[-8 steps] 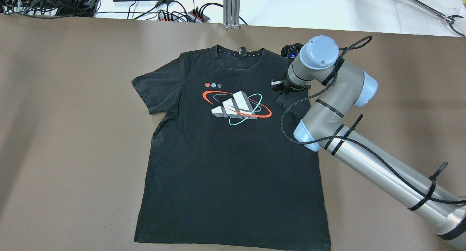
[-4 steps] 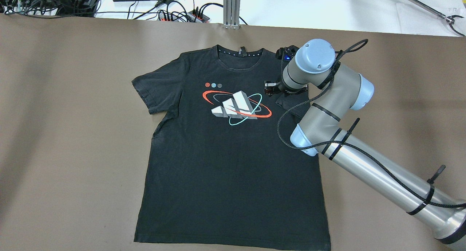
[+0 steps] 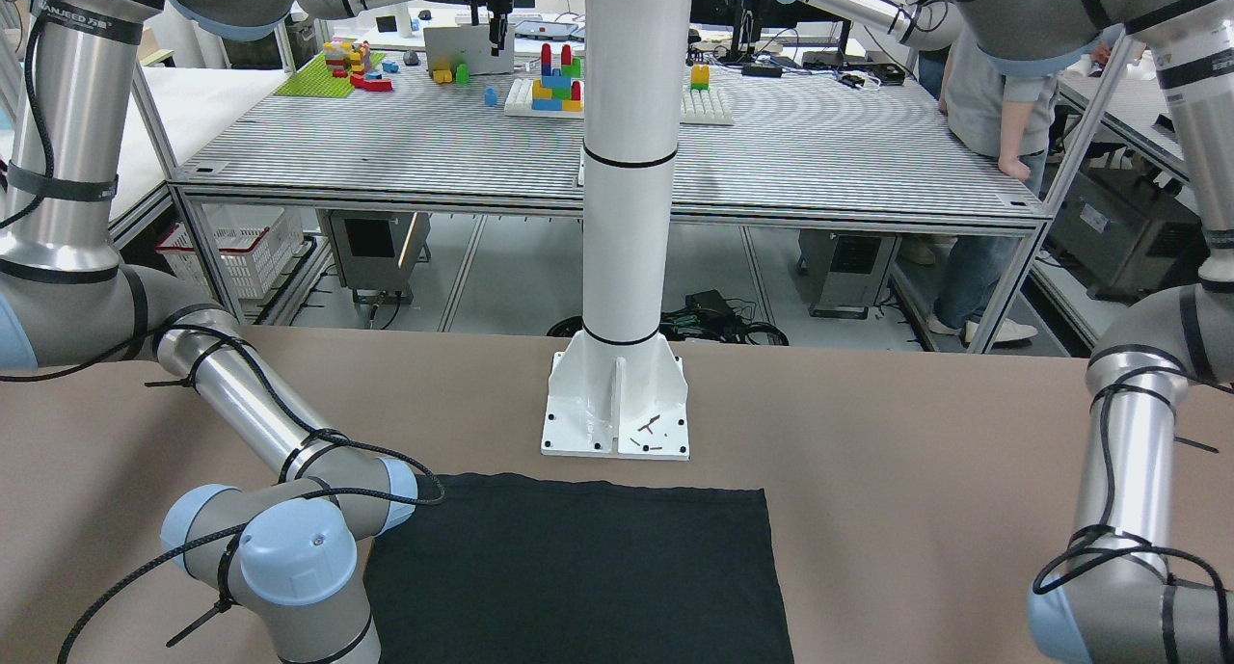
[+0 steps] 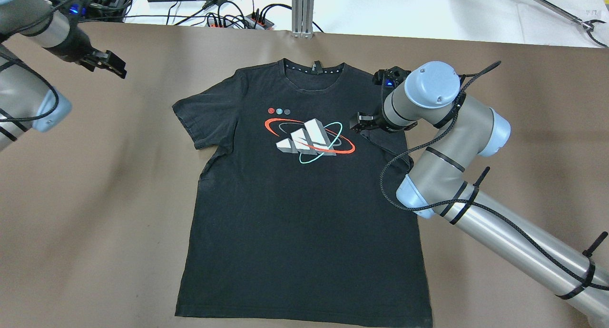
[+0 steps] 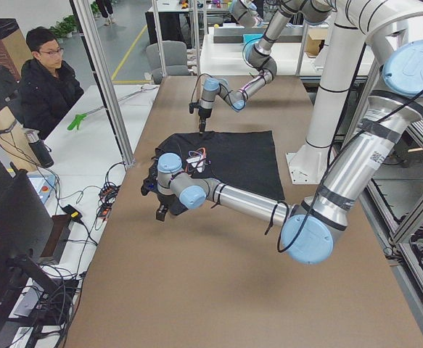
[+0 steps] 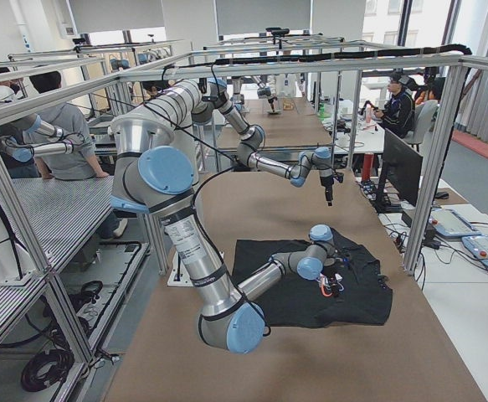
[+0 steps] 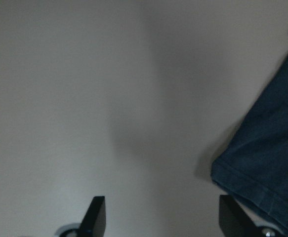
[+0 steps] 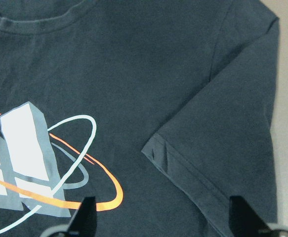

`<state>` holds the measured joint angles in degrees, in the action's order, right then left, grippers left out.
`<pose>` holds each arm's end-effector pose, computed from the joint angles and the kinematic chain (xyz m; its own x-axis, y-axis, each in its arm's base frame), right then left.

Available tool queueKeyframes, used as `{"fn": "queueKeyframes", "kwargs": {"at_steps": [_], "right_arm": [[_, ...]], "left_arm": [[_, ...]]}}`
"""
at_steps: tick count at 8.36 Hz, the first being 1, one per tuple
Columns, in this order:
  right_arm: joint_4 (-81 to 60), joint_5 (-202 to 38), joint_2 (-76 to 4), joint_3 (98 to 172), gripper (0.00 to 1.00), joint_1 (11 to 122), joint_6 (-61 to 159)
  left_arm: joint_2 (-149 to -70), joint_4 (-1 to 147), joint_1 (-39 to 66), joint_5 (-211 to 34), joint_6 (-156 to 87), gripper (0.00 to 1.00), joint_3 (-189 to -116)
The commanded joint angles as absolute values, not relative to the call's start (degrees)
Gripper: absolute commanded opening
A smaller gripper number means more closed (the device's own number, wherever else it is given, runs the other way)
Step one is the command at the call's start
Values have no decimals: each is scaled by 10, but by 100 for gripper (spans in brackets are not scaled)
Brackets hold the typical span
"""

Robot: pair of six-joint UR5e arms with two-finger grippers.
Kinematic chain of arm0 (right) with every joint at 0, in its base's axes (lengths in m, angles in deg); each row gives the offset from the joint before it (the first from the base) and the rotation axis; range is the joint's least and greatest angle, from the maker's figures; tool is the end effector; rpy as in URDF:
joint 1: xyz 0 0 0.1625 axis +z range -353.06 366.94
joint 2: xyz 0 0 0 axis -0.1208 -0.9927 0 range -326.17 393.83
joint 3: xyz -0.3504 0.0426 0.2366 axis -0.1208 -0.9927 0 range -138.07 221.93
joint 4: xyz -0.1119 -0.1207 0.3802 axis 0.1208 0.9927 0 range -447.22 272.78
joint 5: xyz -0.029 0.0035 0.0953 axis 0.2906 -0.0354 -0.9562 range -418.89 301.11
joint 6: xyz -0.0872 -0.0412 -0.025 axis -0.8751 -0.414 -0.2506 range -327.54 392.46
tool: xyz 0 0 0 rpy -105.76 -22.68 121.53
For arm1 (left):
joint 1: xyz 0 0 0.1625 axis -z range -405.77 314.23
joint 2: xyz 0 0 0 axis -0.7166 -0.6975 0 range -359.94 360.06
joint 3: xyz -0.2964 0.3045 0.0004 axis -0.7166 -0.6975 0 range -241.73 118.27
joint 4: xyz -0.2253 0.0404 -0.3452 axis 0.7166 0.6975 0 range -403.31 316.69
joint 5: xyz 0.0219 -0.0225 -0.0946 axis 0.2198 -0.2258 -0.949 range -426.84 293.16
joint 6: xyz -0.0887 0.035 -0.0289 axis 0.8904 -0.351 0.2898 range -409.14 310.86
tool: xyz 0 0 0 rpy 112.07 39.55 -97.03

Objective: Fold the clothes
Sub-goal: 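Move the left gripper to the other sleeve while the right gripper holds position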

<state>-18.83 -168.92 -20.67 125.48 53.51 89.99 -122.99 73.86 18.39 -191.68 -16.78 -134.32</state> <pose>-0.4264 -0.5949 0.3002 0.6362 -0.0617 0.7691 -0.1880 0.9543 0.2321 0.2529 -0.6976 0.4053 0.6522 0.2437 -0.7178 0.0347 0.9363 0.3495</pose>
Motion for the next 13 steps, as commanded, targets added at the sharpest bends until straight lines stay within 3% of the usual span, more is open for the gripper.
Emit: {"fn": "queueKeyframes", "kwargs": {"at_steps": [1, 5, 9, 13], "right_arm": [[-187, -1693, -218, 1260, 94, 547, 899], [-175, -1693, -236, 1289, 94, 547, 900], [-174, -1692, -242, 1289, 94, 547, 900], [-175, -1691, -251, 1289, 94, 547, 900]], "left_arm": [[-1289, 844, 132, -1916, -121, 76, -1220], [-1286, 859, 113, -1917, -121, 54, -1209], [-1290, 859, 112, -1917, -119, 45, -1195], [-1303, 863, 111, -1916, -119, 43, -1175]]}}
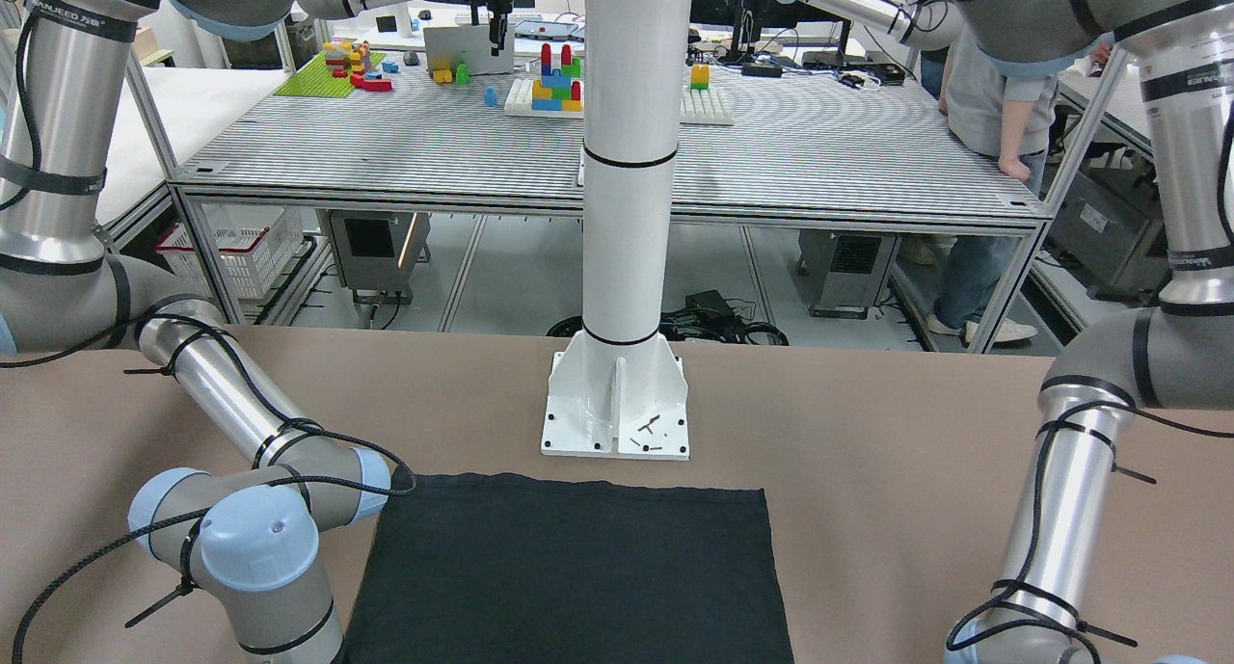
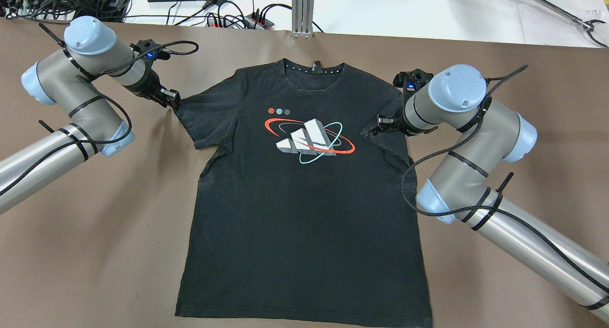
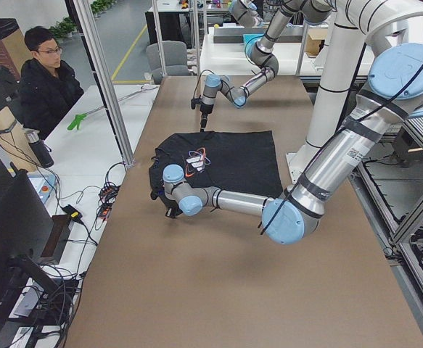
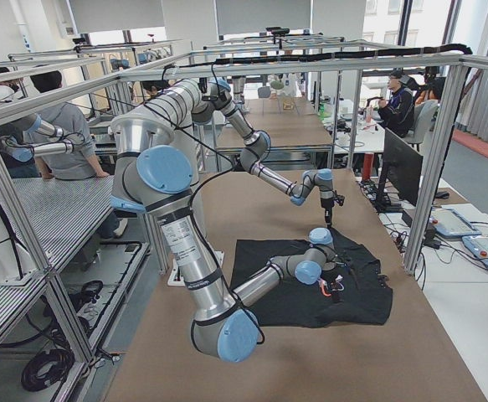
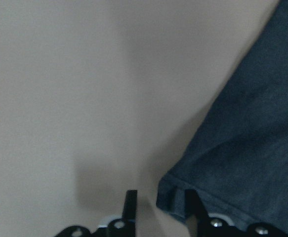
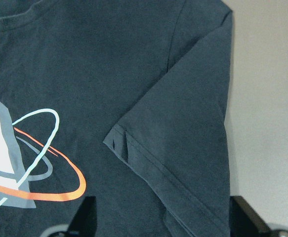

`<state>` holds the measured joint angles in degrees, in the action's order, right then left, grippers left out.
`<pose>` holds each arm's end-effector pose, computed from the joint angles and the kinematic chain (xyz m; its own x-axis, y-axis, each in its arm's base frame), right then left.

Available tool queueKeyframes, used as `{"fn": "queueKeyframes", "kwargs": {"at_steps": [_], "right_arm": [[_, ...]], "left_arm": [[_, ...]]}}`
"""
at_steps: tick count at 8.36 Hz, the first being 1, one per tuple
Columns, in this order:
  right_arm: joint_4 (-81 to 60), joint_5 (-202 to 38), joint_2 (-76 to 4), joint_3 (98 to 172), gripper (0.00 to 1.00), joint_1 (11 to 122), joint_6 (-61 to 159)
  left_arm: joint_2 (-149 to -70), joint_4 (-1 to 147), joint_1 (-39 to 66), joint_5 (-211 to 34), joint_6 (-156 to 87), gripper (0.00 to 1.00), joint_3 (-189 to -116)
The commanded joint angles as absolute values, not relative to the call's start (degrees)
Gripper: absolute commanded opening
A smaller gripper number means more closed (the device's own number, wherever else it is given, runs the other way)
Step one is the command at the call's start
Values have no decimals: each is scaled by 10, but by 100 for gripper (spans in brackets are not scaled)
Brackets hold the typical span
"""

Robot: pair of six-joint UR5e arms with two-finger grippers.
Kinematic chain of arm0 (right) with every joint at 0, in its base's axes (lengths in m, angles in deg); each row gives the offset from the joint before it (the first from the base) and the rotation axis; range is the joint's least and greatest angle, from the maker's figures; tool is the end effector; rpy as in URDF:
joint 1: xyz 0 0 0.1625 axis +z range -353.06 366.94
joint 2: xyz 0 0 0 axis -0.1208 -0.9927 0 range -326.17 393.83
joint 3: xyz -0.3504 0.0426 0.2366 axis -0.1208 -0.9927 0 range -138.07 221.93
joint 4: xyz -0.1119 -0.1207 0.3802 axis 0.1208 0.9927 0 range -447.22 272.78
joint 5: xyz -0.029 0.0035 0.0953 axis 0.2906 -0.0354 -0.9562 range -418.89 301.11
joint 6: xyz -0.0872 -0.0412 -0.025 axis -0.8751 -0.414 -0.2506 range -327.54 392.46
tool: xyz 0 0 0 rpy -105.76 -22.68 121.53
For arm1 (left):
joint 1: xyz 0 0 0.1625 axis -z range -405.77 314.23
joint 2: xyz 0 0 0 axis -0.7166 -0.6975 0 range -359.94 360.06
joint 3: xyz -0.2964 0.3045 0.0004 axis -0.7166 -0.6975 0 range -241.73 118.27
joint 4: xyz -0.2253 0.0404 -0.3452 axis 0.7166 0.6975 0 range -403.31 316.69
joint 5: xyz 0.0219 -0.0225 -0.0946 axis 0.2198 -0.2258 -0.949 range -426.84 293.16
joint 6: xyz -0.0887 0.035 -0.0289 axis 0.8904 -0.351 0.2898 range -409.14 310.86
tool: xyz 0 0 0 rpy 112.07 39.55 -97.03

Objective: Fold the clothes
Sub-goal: 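Move the left gripper to the other sleeve while the right gripper holds position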

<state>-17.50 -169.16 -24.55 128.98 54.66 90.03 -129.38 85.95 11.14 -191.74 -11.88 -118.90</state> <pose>-0.3996 -0.5866 0.3224 0.6508 -0.0321 0.7586 -0.2005 0.9564 0.2125 0.3660 -0.7015 0.4309 0.5987 0.2768 -0.7517 -0.0223 0.9438 0.3298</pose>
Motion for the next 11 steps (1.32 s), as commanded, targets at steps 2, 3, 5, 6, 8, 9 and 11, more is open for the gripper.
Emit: {"fn": "queueKeyframes", "kwargs": {"at_steps": [2, 3, 5, 6, 8, 9, 11], "right_arm": [[-175, -1691, -251, 1289, 94, 547, 900], [-175, -1691, -251, 1289, 94, 547, 900], [-175, -1691, -251, 1289, 94, 547, 900], [-175, -1691, -251, 1290, 94, 547, 900], [-175, -1691, -251, 1289, 94, 547, 899], [-175, -1691, -251, 1290, 94, 547, 900], [-175, -1691, -256, 1289, 94, 549, 899]], "left_arm": [[-1305, 863, 111, -1916, -119, 20, -1171], [-1304, 863, 111, -1917, -119, 2, -1171], [-1305, 862, 111, -1920, -114, 0, -1177], [-1299, 858, 115, -1930, -102, 0, -1215], [-1305, 857, 113, -1948, -38, 0, -1247], [-1311, 857, 110, -1947, -9, 0, -1254], [-1356, 856, 83, -1939, 65, 0, -1250]]}}
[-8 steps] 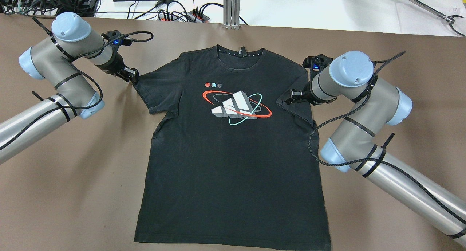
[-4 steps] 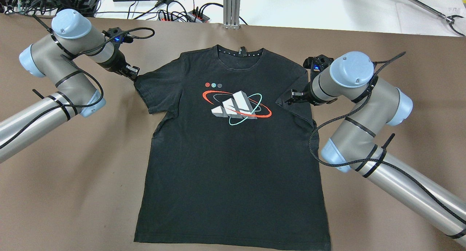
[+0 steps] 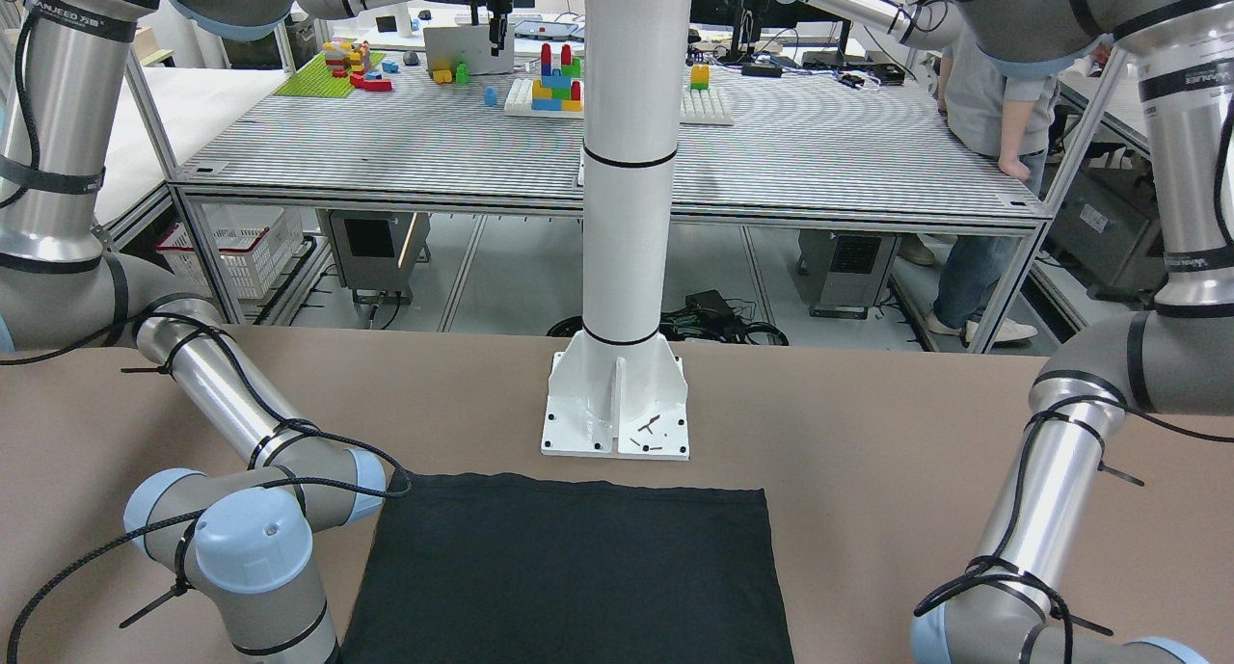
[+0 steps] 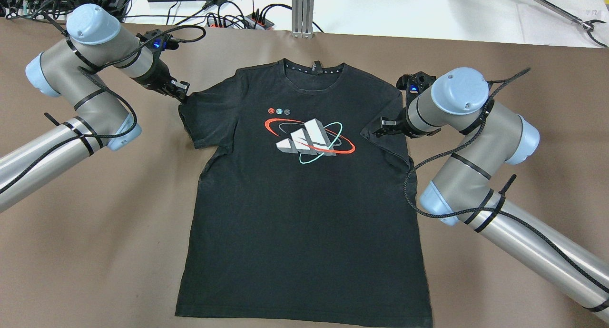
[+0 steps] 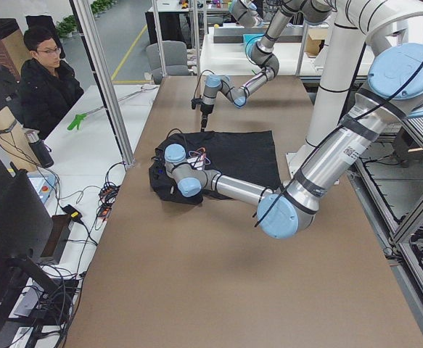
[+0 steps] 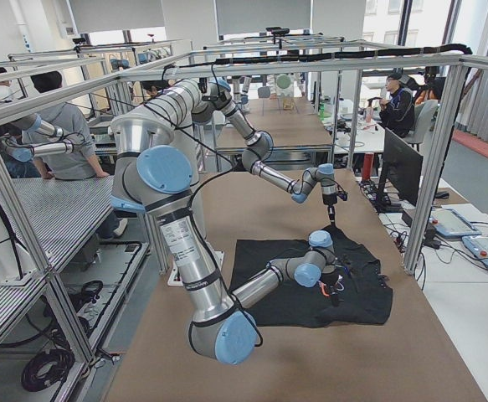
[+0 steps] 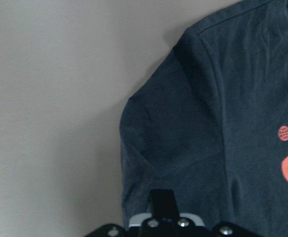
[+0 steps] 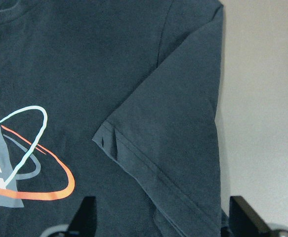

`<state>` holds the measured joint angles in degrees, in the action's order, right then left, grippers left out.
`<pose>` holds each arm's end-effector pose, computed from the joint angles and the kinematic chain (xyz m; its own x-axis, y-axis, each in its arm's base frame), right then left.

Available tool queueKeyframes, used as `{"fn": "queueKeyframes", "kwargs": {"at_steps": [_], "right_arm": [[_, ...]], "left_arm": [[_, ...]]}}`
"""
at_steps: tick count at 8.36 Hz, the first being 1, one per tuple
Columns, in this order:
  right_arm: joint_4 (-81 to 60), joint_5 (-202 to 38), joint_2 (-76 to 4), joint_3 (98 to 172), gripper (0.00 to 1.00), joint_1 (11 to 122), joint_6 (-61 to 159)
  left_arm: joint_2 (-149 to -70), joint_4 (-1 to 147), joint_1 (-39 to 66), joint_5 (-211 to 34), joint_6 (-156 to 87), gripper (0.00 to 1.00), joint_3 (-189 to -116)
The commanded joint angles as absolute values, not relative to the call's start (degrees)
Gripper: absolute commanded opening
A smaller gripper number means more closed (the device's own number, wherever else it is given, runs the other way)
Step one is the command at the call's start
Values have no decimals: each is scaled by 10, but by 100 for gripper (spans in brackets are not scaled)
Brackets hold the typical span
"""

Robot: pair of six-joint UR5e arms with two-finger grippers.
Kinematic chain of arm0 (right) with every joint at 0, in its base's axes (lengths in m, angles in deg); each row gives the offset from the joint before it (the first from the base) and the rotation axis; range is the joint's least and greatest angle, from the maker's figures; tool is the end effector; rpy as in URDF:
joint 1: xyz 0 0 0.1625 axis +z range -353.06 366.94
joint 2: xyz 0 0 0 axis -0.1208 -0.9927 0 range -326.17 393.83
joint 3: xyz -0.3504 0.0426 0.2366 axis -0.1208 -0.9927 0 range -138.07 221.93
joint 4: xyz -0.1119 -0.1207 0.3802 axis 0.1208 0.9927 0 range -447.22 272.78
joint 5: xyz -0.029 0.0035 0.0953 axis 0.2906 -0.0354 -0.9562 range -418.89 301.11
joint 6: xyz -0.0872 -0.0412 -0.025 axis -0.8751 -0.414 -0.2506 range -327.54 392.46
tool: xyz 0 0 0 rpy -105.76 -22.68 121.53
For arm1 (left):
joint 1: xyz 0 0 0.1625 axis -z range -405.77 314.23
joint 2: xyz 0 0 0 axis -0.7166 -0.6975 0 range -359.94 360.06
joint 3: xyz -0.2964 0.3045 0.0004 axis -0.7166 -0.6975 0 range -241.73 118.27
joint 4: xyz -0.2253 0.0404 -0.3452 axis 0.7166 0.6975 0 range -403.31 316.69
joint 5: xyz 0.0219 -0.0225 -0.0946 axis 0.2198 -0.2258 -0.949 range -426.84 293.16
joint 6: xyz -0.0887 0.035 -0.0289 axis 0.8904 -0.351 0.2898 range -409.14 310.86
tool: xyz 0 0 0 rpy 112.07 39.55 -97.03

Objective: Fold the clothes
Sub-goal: 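Move the left gripper to the other sleeve while the right gripper holds position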

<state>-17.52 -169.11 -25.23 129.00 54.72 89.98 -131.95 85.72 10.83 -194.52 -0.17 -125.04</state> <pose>-0.3976 -0.5856 0.3305 0.6570 -0.0258 0.7534 -0.1999 0.9577 0.2072 0.3715 -0.6951 0.3396 0.4963 0.1909 -0.8469 0.0816 0.9609 0.2645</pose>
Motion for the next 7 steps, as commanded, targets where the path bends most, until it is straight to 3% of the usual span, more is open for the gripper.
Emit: {"fn": "queueKeyframes", "kwargs": {"at_steps": [1, 7], "right_arm": [[-175, -1691, -257, 1289, 94, 549, 899], [-175, -1691, -257, 1289, 94, 549, 899]], "left_arm": [[-1391, 846, 72, -1925, 105, 0, -1237], [-1434, 833, 20, -1823, 150, 0, -1204]]}}
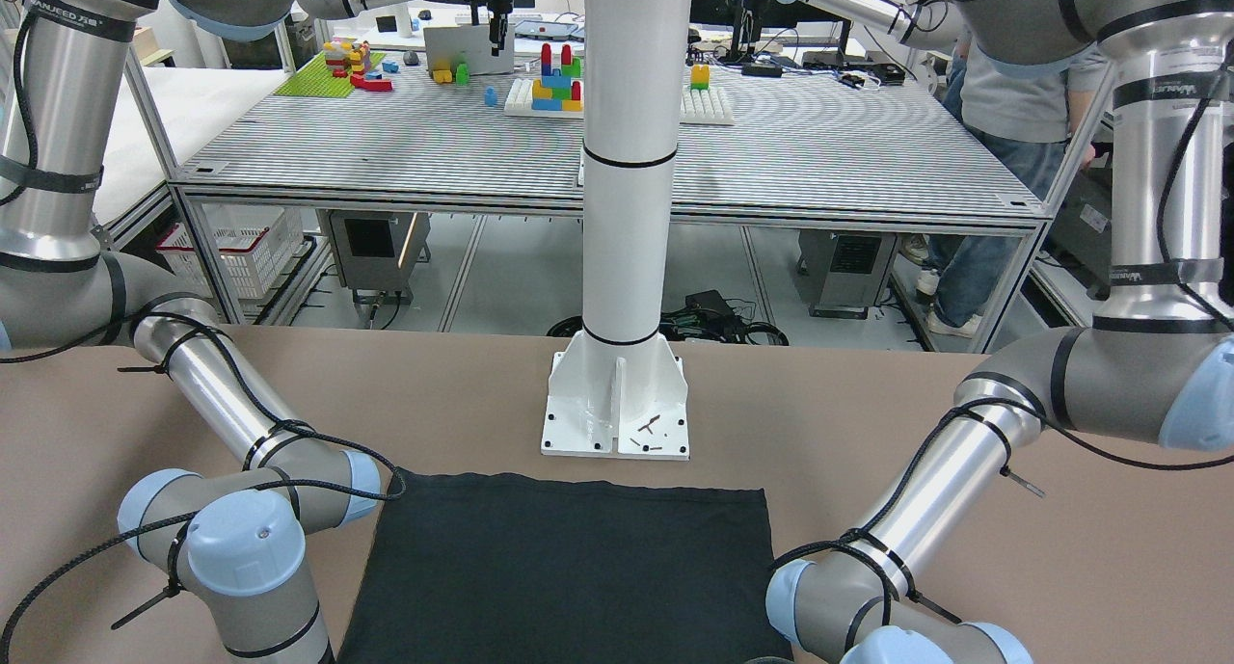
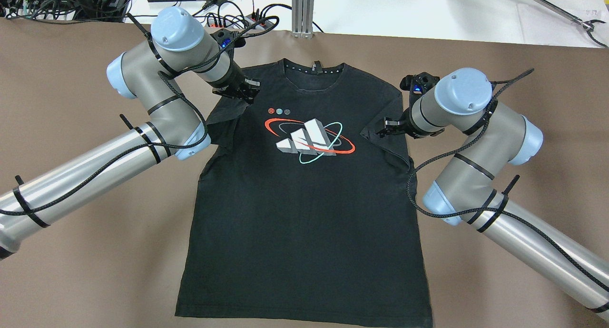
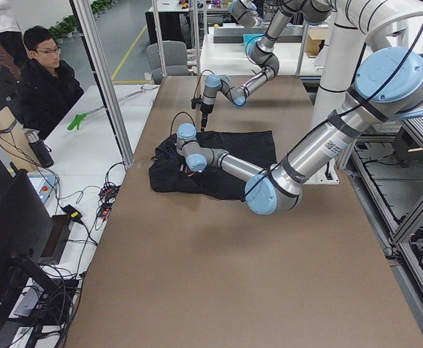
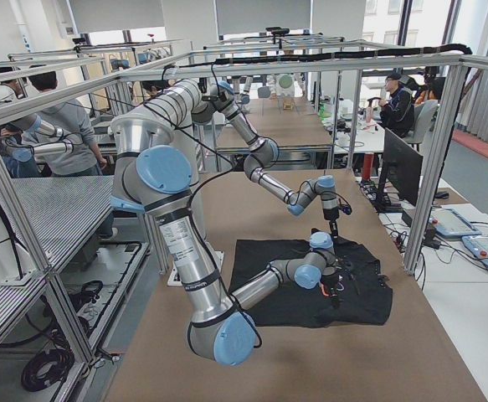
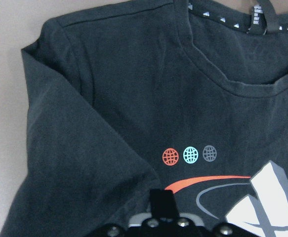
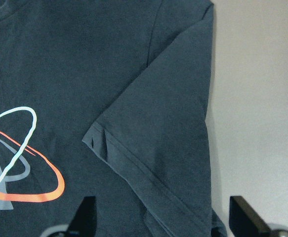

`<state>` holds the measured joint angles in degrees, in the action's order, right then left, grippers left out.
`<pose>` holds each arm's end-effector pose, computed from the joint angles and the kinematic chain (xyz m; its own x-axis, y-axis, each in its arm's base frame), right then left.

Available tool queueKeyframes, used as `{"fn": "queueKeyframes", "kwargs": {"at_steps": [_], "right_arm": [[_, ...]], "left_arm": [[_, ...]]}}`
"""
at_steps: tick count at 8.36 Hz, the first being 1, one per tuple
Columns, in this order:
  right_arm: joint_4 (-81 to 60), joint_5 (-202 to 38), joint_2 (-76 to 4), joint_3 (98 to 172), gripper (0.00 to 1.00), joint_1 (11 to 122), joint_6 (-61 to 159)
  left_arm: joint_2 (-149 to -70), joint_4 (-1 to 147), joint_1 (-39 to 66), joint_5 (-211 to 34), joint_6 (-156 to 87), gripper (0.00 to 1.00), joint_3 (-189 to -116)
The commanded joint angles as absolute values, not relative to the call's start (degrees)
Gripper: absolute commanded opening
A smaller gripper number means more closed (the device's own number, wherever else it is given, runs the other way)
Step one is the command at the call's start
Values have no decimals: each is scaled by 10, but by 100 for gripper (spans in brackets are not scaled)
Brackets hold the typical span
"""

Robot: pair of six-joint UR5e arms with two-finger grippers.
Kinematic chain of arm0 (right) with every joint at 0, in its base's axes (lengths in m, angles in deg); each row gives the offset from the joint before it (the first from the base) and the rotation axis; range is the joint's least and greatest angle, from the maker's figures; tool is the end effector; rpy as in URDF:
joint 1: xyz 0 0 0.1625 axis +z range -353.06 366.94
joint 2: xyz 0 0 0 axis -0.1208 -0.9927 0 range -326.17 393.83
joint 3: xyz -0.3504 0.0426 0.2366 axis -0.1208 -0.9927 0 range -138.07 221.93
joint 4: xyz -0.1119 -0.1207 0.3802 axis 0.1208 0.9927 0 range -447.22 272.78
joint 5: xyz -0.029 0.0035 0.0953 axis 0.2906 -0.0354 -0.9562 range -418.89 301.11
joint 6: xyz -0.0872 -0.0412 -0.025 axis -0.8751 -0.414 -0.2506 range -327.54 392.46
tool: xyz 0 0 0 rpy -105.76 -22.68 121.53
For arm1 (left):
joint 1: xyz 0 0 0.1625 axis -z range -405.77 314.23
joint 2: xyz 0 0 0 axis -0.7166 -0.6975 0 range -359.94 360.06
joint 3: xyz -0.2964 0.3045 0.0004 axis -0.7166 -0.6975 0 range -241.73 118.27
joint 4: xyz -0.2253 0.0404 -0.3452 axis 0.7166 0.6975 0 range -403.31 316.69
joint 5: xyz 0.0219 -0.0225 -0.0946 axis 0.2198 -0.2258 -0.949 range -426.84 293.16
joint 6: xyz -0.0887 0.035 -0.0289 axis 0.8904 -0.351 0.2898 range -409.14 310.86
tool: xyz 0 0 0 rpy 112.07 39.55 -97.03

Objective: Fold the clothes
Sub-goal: 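Move the left gripper to the other sleeve while the right gripper holds position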

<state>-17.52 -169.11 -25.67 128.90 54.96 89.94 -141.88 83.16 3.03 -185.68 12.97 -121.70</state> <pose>-0.3945 -0.5865 0.3367 0.6620 -0.0185 0.7493 -0.2022 0.9582 0.2023 0.4792 -0.6769 0.2391 0.4870 0.0656 -0.8709 0.1819 0.9677 0.1746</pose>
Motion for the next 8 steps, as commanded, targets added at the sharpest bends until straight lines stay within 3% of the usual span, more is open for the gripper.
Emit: {"fn": "queueKeyframes", "kwargs": {"at_steps": [1, 5, 6, 7, 8], "right_arm": [[-175, -1690, -260, 1289, 94, 549, 899], [-183, -1689, -266, 1286, 94, 549, 899], [-183, -1689, -267, 1286, 94, 549, 899], [-184, -1689, -268, 1286, 94, 549, 899], [-184, -1690, -272, 1289, 94, 549, 899]], "left_arm": [[-1438, 835, 18, -1822, 151, 0, -1196], [-1440, 839, -9, -1777, 177, 0, -1195], [-1442, 839, -13, -1775, 187, 9, -1196], [-1448, 838, -13, -1773, 195, 31, -1196], [-1449, 837, -14, -1771, 199, 86, -1193]]}}
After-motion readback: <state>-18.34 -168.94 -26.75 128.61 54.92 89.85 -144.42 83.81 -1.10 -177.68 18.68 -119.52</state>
